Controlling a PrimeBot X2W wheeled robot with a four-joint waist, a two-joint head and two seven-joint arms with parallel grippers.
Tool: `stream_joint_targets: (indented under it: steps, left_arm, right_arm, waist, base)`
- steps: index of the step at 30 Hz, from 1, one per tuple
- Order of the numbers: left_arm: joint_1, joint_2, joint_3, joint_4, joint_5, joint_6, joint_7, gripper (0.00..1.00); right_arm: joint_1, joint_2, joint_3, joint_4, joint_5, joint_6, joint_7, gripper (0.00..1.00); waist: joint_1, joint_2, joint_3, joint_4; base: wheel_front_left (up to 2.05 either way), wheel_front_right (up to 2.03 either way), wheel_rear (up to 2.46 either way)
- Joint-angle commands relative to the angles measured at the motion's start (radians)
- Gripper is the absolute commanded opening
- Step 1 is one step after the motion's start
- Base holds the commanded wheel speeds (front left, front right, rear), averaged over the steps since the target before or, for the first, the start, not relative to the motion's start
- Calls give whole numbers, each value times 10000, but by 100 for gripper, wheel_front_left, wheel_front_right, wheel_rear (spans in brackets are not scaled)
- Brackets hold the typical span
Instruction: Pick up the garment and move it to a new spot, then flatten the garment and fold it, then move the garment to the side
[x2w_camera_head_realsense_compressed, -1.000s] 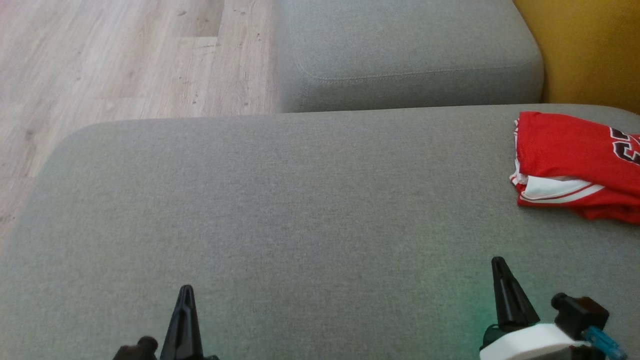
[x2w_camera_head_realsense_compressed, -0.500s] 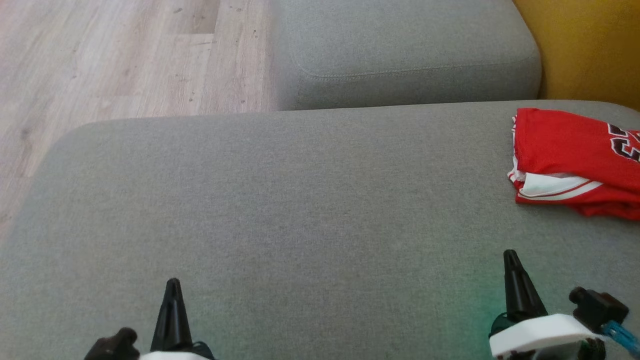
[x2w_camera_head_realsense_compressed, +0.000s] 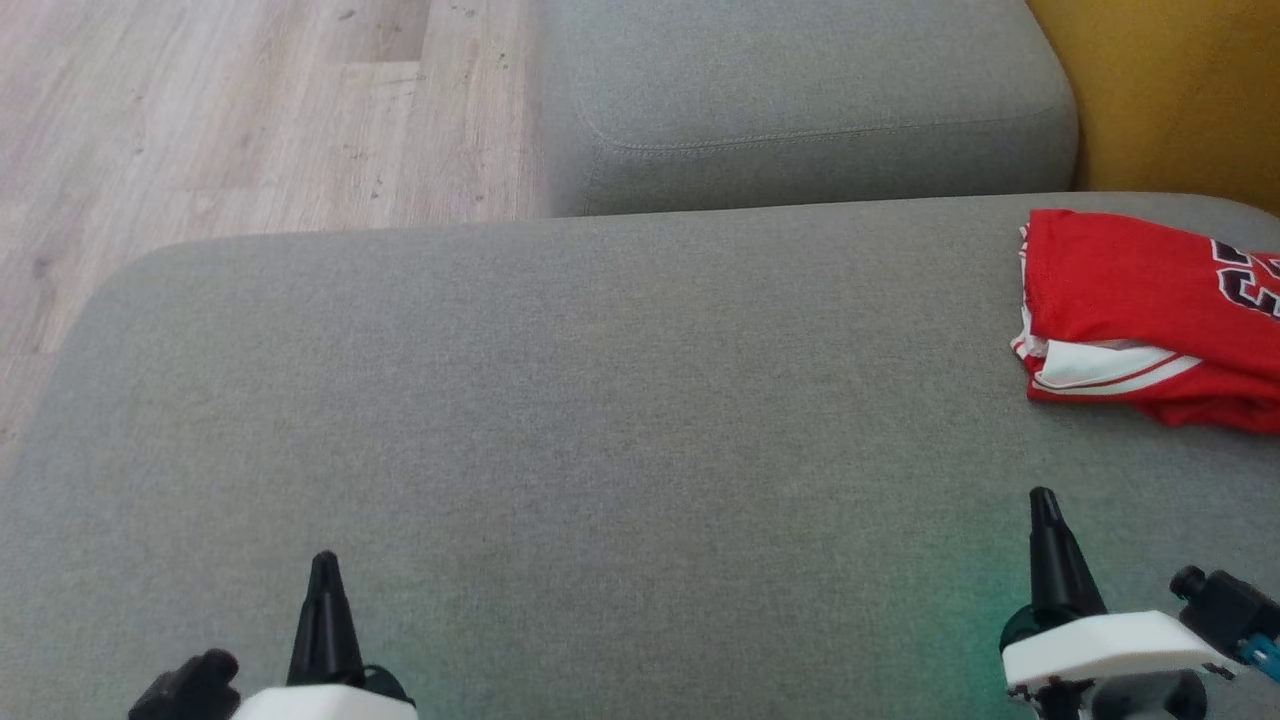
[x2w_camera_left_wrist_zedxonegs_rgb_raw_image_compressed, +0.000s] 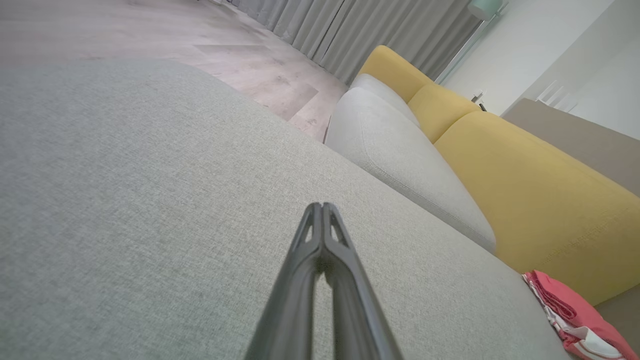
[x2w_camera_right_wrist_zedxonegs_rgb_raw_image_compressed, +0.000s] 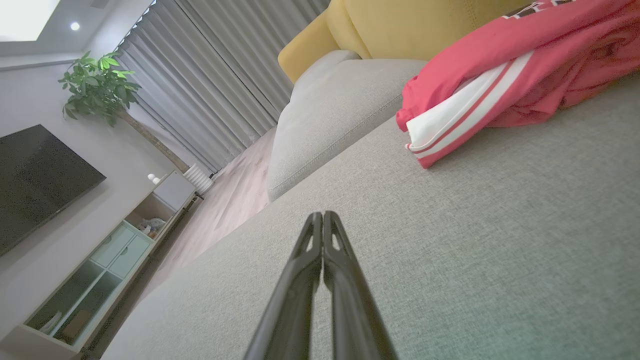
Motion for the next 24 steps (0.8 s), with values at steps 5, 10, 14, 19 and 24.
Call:
stream_joint_targets:
  steps: [5,10,14,19,24]
  left_arm:
    - [-640,155,320,-208,-754,-164,162,0]
    - [-747,165,429,-164,-1361,-252,297,0]
    - [-833,172,517,-129,-1845,-322,407,0]
    - [-940,179,630,-84,-2449,-409,546,0]
    - [-1047,184,745,-39,-3046,-496,686,0]
  right_arm:
    - [-627,-188,-40,-359,788,-2,168,0]
    - [-702,-196,-111,-364,1397,-2,305,0]
    - [-762,-201,-169,-368,1884,-3,416,0]
    - [-837,-207,-242,-373,2491,-3,556,0]
    - [-912,-211,-317,-378,3093,-3,696,0]
  waist:
    - [-1,0,28,-29]
    - [-1,0,56,-56]
    - [-1,0,78,-79]
    - [-1,0,106,-107]
    - [-1,0,133,-134]
  base:
    - [0,0,0]
    - [0,0,0]
    - [0,0,0]
    - [0,0,0]
    - [0,0,0]
